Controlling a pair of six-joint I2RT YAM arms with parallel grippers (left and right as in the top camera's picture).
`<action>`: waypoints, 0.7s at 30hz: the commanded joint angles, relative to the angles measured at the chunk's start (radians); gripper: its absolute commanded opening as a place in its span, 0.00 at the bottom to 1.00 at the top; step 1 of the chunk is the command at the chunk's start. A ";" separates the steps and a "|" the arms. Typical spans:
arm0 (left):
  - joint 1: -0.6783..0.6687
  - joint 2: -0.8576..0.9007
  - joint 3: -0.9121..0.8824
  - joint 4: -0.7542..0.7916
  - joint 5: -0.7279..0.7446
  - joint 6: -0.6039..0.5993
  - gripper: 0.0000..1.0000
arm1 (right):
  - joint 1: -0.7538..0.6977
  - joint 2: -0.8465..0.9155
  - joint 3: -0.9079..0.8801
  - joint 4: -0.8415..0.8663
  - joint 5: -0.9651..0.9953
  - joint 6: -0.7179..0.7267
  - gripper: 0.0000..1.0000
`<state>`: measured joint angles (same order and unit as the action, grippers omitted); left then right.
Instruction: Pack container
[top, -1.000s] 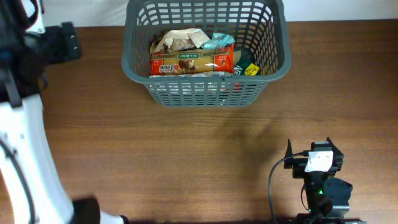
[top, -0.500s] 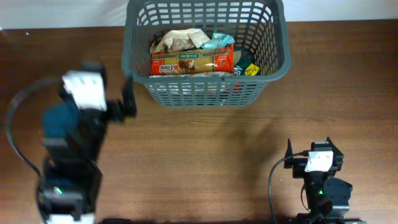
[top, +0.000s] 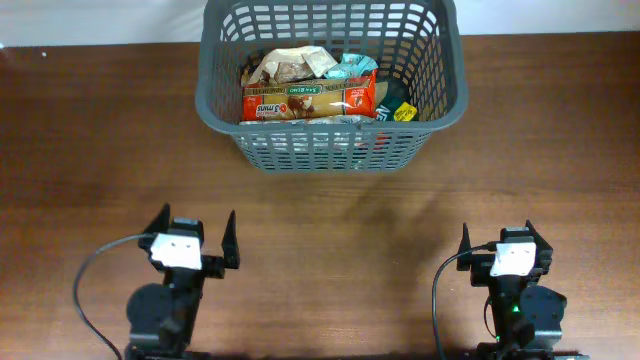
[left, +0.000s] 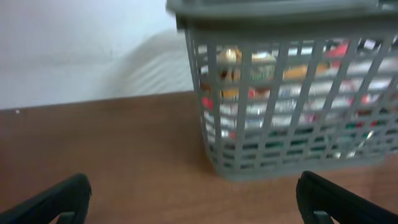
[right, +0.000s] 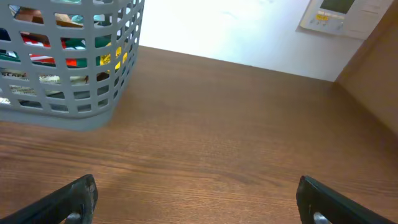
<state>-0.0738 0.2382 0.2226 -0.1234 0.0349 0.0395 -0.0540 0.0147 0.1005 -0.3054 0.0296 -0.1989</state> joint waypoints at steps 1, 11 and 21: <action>-0.005 -0.075 -0.088 0.016 0.011 -0.010 0.99 | 0.007 -0.011 -0.007 0.000 0.009 -0.003 0.99; -0.004 -0.142 -0.211 0.047 0.011 -0.010 0.99 | 0.007 -0.011 -0.007 0.000 0.009 -0.003 0.99; 0.024 -0.143 -0.212 0.045 0.006 -0.010 0.99 | 0.007 -0.011 -0.007 -0.001 0.009 -0.003 0.99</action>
<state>-0.0593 0.1062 0.0212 -0.0845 0.0345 0.0395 -0.0540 0.0147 0.1005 -0.3054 0.0296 -0.1993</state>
